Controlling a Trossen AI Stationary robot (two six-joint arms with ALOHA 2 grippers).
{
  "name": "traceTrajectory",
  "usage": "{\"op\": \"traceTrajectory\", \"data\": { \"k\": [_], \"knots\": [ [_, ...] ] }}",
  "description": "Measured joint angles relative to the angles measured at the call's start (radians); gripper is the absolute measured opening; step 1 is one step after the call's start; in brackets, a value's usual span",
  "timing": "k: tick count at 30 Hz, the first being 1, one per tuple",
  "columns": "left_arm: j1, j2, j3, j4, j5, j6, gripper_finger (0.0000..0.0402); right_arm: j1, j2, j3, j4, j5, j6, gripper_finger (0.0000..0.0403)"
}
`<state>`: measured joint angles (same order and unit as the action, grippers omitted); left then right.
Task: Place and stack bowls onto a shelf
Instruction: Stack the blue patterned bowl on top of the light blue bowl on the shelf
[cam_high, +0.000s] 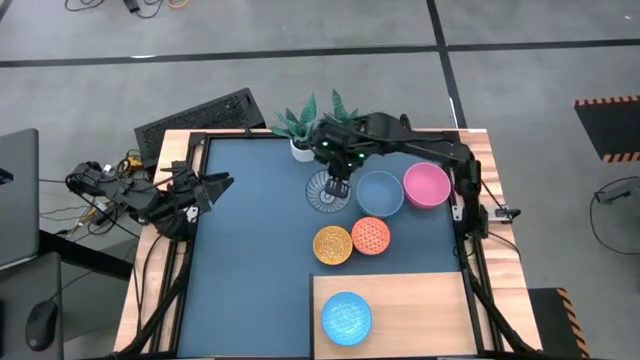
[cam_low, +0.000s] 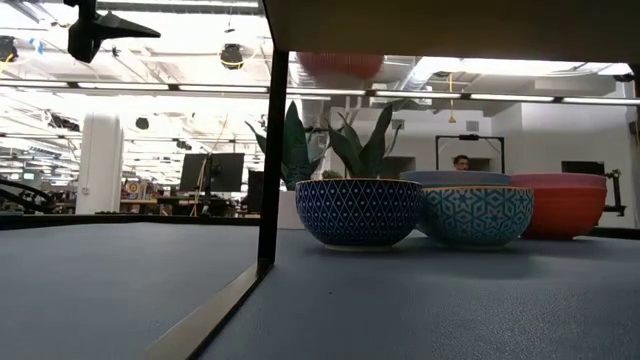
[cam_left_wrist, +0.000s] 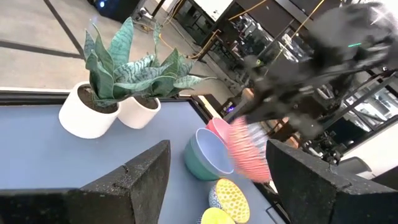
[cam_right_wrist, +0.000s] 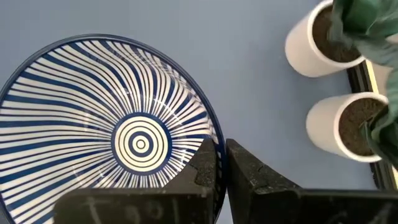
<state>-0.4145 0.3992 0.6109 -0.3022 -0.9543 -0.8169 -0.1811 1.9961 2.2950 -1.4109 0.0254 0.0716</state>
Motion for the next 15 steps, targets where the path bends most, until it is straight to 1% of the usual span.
{"op": "traceTrajectory", "data": {
  "k": [2,5,8,12,15],
  "knots": [
    [0.000,0.000,0.000,0.000,0.000,-0.001,0.0249,0.038,-0.007,0.065,-0.033,0.004,0.076,0.0035],
    [0.000,0.000,0.000,-0.002,0.001,-0.008,0.0249,0.105,-0.080,0.020,-0.008,-0.004,0.197,0.0035],
    [0.000,0.000,0.000,-0.006,0.009,-0.013,0.0249,0.191,-0.116,0.021,-0.016,-0.001,0.297,0.0035],
    [0.000,0.000,0.000,-0.024,0.027,-0.023,0.0249,0.320,-0.147,0.021,0.001,0.031,0.419,0.0035],
    [0.000,0.000,0.000,-0.045,0.034,-0.048,0.0249,0.418,-0.147,0.022,0.019,0.047,0.490,0.0035]
  ]
}}
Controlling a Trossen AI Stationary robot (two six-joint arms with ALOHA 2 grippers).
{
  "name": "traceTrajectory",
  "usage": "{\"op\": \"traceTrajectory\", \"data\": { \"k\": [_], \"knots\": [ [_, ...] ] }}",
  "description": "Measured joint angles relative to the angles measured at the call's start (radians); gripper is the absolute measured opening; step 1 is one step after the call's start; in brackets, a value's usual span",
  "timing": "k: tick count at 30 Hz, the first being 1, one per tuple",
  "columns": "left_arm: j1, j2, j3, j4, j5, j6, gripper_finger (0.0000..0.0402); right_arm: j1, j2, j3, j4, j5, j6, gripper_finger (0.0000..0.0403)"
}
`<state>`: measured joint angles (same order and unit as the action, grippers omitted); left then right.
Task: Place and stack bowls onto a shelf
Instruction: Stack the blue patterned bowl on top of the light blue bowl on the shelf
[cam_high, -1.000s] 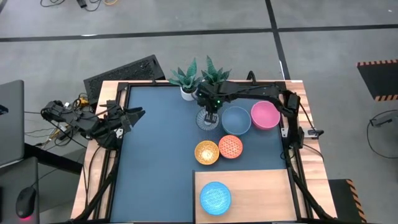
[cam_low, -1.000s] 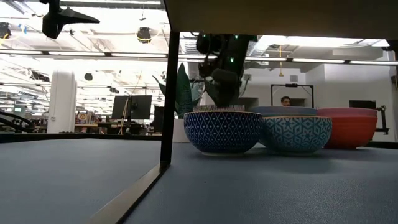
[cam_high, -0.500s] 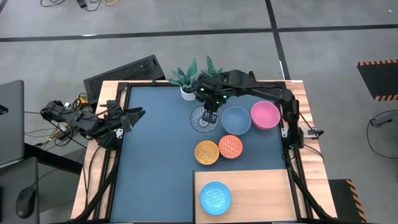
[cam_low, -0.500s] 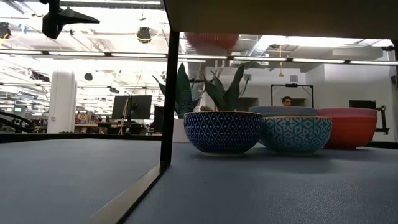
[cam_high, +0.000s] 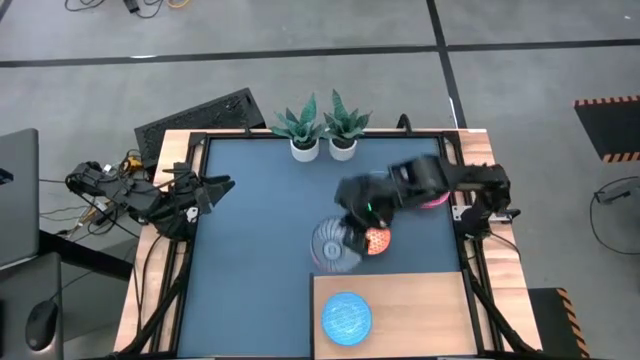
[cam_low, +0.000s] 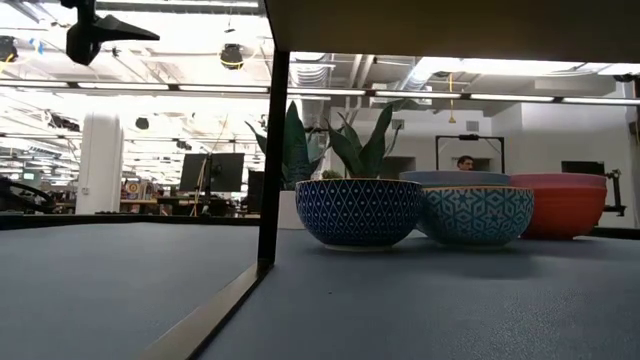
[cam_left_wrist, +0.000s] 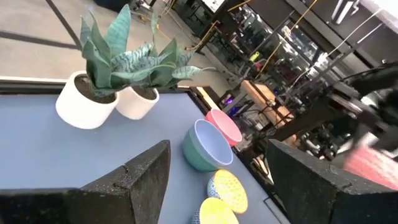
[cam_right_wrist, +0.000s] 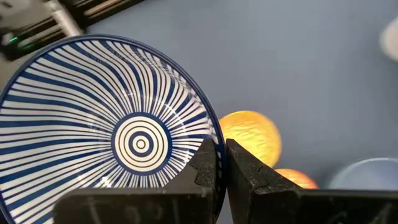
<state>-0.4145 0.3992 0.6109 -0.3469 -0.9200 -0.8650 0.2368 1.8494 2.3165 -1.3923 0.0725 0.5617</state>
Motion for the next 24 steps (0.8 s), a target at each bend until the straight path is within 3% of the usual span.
{"op": "traceTrajectory", "data": {
  "k": [8,16,24],
  "knots": [
    [0.000,0.000,0.000,-0.031,0.025,-0.036,0.0249,0.200,0.052,-0.003,0.044,0.006,0.038,0.0035],
    [0.000,0.000,0.000,-0.041,0.036,-0.037,0.0249,0.254,0.158,-0.001,0.088,0.024,0.045,0.0035],
    [0.000,0.000,0.000,-0.065,0.089,-0.040,0.0249,0.276,0.224,0.002,-0.001,0.048,0.100,0.0035]
  ]
}}
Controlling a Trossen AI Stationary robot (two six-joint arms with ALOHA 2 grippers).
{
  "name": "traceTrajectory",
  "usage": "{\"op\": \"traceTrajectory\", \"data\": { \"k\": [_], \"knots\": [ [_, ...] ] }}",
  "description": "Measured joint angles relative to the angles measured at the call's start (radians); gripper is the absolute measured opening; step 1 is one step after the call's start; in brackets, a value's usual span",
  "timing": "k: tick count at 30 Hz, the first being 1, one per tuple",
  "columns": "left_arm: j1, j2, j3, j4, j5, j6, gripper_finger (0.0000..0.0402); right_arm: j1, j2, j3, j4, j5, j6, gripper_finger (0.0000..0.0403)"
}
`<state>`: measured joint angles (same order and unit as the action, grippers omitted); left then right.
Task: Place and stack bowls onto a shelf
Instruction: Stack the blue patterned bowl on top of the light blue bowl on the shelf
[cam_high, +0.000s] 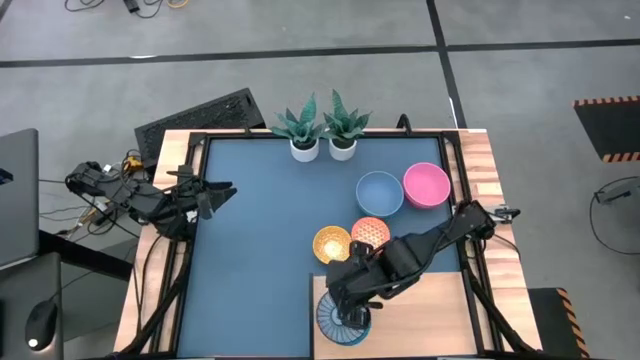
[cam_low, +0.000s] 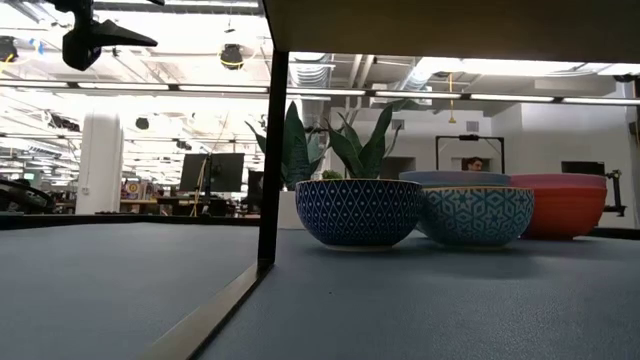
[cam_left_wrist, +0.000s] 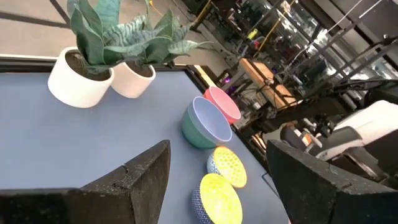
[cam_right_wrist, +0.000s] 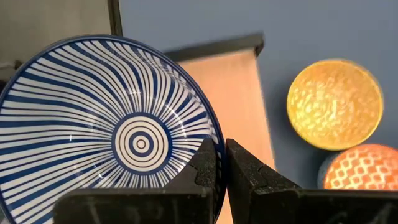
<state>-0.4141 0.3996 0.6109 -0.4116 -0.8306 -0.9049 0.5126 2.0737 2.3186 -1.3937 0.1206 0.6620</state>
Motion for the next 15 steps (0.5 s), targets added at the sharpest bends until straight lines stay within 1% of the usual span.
{"op": "traceTrajectory", "data": {
  "k": [7,15],
  "knots": [
    [0.000,0.000,0.000,0.000,0.001,-0.001,0.0249,0.020,-0.001,-0.001,-0.050,0.017,0.044,0.0035],
    [0.000,0.000,0.000,0.001,-0.001,0.003,0.0249,0.031,0.009,-0.002,-0.041,0.013,0.045,0.0035]
  ]
}}
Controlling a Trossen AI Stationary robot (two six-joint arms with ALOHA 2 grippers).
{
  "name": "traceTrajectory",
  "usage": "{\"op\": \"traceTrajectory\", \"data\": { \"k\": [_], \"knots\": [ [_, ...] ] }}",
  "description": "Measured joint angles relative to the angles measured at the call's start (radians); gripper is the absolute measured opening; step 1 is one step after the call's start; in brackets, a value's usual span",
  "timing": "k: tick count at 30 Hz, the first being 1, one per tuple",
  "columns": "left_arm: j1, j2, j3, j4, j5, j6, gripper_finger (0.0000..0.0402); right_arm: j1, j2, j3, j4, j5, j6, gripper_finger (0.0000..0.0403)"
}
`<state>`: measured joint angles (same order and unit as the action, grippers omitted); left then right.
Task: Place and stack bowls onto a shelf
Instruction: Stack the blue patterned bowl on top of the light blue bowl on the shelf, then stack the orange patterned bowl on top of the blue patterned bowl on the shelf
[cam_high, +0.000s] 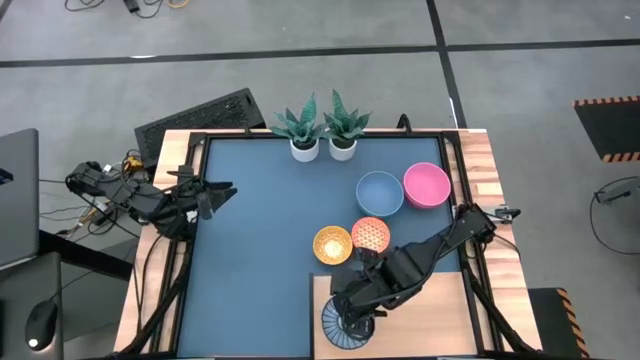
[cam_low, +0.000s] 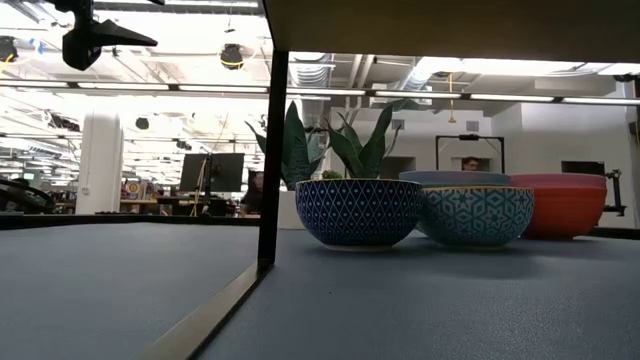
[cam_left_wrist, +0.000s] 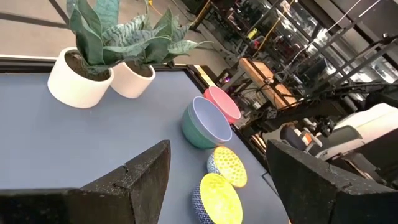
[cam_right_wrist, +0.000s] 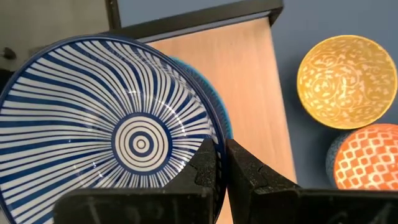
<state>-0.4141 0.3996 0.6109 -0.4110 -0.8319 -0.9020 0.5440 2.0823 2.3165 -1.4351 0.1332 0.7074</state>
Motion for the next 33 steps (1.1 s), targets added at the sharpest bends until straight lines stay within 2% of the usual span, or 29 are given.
{"op": "traceTrajectory", "data": {
  "k": [6,12,25,33],
  "knots": [
    [0.000,0.000,0.000,0.000,-0.001,0.002,0.0249,-0.004,0.000,0.000,-0.001,-0.008,-0.002,0.0038],
    [0.000,0.000,0.000,0.000,-0.002,0.002,0.0249,-0.010,0.000,0.000,0.000,-0.055,-0.007,0.0082],
    [0.000,0.000,0.000,0.001,-0.002,0.004,0.0249,-0.024,0.000,0.000,0.000,-0.060,-0.052,0.0098],
    [0.000,0.000,0.000,0.000,-0.002,0.006,0.0249,-0.035,-0.049,0.000,-0.004,-0.056,-0.053,0.0150]
  ]
}}
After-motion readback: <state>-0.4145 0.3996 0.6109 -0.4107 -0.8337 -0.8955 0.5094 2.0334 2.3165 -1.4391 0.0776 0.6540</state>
